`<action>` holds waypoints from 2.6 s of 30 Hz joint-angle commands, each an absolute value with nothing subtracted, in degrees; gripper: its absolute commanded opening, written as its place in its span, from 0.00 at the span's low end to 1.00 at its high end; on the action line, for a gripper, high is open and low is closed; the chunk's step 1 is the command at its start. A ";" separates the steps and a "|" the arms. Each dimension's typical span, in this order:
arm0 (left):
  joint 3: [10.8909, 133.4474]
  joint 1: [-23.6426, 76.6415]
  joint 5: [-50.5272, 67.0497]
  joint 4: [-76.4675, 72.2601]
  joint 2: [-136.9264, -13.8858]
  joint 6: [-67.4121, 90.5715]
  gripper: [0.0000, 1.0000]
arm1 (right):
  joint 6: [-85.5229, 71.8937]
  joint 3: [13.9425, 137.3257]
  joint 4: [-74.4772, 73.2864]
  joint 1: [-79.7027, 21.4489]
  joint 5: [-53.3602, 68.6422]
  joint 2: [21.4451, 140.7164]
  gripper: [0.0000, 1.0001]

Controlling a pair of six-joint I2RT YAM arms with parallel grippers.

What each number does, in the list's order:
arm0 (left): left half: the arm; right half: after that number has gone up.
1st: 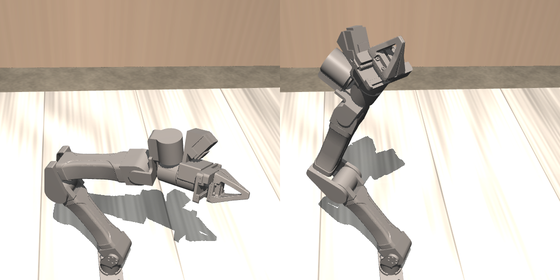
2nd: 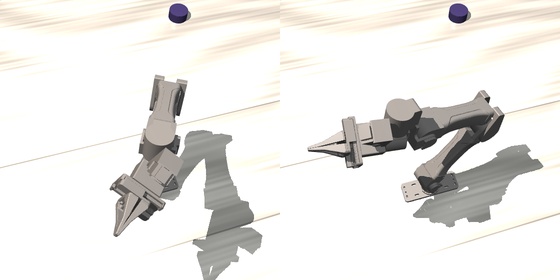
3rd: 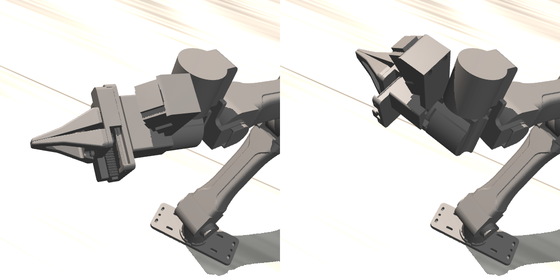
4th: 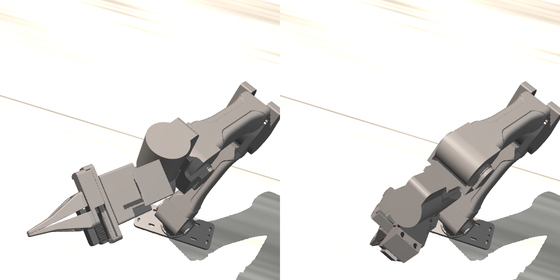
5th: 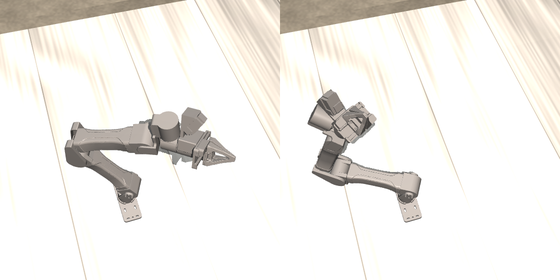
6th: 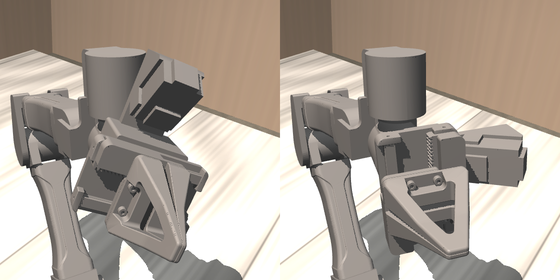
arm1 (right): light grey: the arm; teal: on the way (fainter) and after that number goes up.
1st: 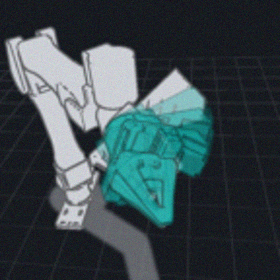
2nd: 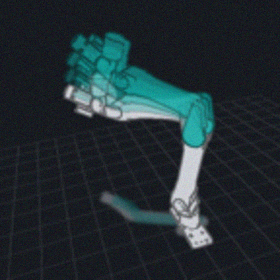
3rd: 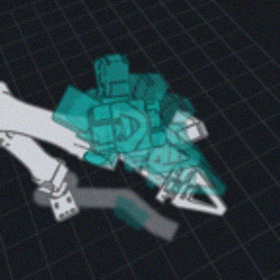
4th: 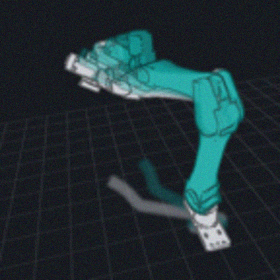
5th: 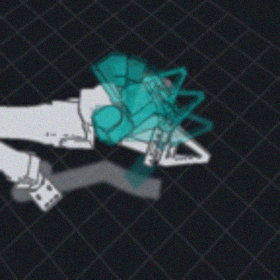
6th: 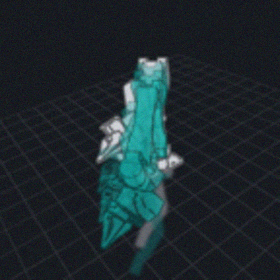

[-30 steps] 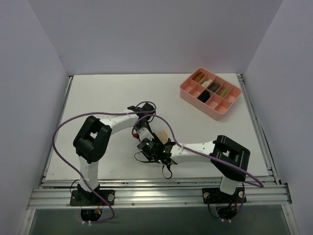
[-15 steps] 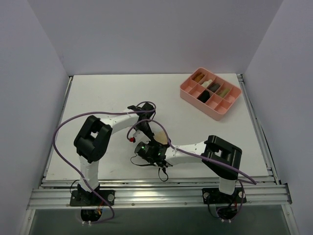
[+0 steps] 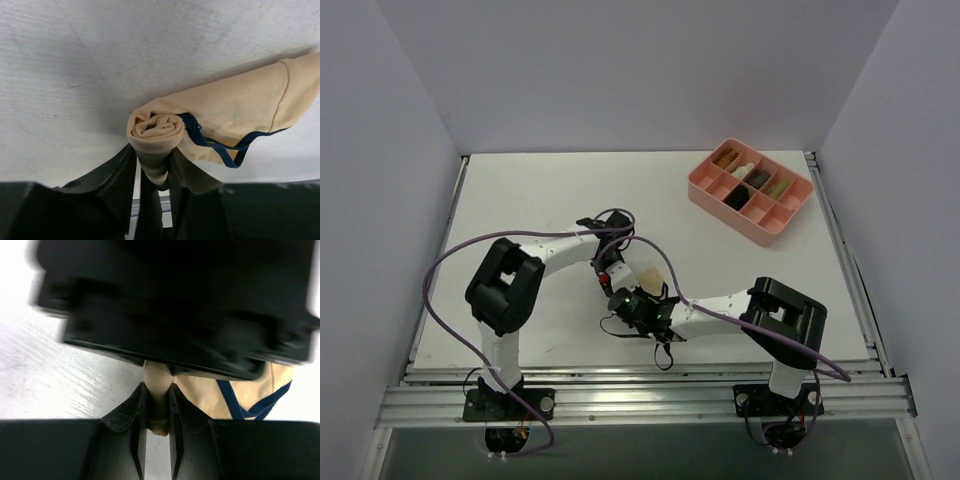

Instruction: Roll the underwear

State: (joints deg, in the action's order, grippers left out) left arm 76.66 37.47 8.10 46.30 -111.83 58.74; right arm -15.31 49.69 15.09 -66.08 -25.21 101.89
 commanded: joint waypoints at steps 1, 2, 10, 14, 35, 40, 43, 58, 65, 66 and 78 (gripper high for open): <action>74.19 35.69 8.18 48.17 -106.19 59.85 0.39 | -22.40 43.34 13.26 -63.02 -15.13 101.52 0.00; 73.83 34.64 8.09 47.47 -105.30 59.94 0.41 | -24.15 41.33 14.14 -62.41 -13.55 101.25 0.00; 72.07 31.55 7.21 44.91 -100.29 58.36 0.54 | -31.37 35.87 22.41 -57.75 -0.72 102.39 0.00; 72.42 31.64 6.33 44.56 -99.76 57.83 0.55 | -34.89 32.88 27.85 -55.47 4.82 103.36 0.00; 67.85 32.34 8.00 35.33 -100.46 54.41 0.55 | -39.81 26.81 42.27 -47.38 16.25 110.92 0.04; 66.80 32.34 7.47 34.72 -100.99 53.70 0.54 | -40.17 25.93 44.29 -45.70 18.19 111.97 0.05; 66.36 32.43 7.38 34.28 -101.16 53.35 0.54 | -40.17 25.58 44.91 -45.26 18.63 112.76 0.06; 66.27 34.01 5.98 31.99 -105.03 52.03 0.44 | -41.13 24.34 48.25 -43.33 20.92 114.88 0.09; 66.71 35.33 5.63 33.13 -106.35 51.77 0.27 | -37.81 27.68 36.06 -43.42 16.97 108.38 0.27; 66.88 35.42 5.45 33.66 -106.43 51.51 0.25 | -37.01 29.60 30.64 -43.50 14.44 106.11 0.31; 69.16 37.53 5.45 36.82 -110.47 50.63 0.21 | -30.60 40.77 8.54 -49.03 -3.42 93.70 0.45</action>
